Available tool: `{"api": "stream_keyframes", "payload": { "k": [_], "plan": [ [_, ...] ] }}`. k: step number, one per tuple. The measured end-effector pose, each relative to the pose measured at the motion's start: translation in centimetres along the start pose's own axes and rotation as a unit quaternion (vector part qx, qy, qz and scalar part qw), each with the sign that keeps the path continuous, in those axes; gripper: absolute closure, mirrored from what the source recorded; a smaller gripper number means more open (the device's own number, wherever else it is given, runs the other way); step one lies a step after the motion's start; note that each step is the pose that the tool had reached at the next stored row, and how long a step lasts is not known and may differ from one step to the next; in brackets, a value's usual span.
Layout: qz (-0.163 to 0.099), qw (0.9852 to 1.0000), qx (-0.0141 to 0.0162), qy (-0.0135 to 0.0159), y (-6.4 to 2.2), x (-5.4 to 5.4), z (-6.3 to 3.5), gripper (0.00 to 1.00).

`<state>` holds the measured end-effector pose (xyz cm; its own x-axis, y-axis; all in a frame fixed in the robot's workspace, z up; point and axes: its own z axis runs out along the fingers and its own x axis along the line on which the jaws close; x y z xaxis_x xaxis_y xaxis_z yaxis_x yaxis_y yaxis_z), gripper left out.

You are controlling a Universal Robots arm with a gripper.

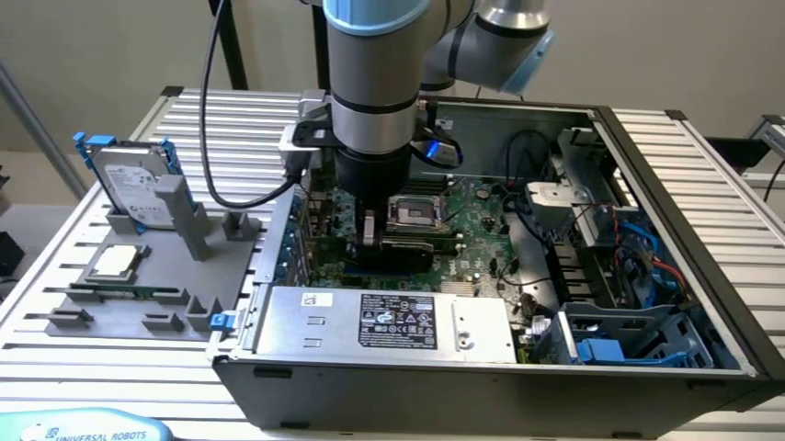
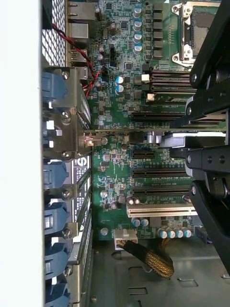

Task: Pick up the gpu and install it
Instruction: 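Insert the gpu into the slot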

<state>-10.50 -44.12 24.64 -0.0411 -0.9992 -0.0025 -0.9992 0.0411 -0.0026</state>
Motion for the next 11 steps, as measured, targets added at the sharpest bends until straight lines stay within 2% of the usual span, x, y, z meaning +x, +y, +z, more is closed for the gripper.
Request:
{"api": "stream_keyframes", "payload": {
  "k": [11],
  "plan": [
    [0.000, 1.0000, -0.0005, -0.0001, -0.01, 0.00, 0.19, 0.73]
  ]
}}
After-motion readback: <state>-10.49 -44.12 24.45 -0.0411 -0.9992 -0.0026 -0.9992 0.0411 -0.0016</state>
